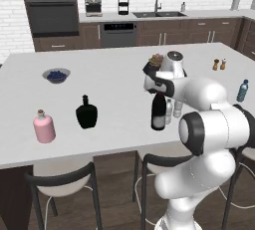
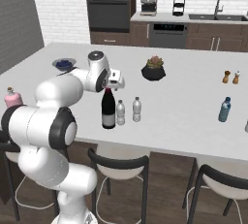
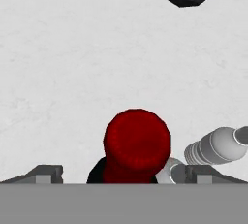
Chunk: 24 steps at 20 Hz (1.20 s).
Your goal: Move the plastic bottles in the middle to the plastics group, and the glass bottles in the middle to the glass group.
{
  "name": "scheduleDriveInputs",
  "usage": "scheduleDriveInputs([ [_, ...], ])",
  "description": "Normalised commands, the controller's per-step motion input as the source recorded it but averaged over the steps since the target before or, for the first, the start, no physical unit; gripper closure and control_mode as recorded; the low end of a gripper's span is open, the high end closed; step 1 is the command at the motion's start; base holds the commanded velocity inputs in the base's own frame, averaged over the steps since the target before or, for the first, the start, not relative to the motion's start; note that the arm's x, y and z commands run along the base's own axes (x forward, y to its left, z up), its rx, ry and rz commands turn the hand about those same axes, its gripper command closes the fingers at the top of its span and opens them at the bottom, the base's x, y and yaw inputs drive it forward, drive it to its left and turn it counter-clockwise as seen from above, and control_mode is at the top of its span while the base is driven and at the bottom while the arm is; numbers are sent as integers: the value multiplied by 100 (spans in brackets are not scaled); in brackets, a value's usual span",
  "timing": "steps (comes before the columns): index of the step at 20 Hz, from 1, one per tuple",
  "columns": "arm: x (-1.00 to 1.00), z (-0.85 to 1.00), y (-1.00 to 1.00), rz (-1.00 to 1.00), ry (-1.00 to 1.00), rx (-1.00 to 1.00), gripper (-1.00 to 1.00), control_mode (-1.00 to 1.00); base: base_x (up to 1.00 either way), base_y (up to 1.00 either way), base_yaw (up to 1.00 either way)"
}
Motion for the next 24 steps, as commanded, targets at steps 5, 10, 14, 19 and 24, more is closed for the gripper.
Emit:
scheduleDriveInputs([
  [5,0,-16,0,0,-10,0,-100,-100,0,0,0],
  [10,0,0,0,0,0,0,-100,-100,0,0,0],
  [14,1,0,0,0,0,0,100,-100,0,0,0],
  [19,0,0,0,0,0,0,100,-100,0,0,0],
  [24,-1,4,0,0,0,0,100,-100,0,0,0],
])
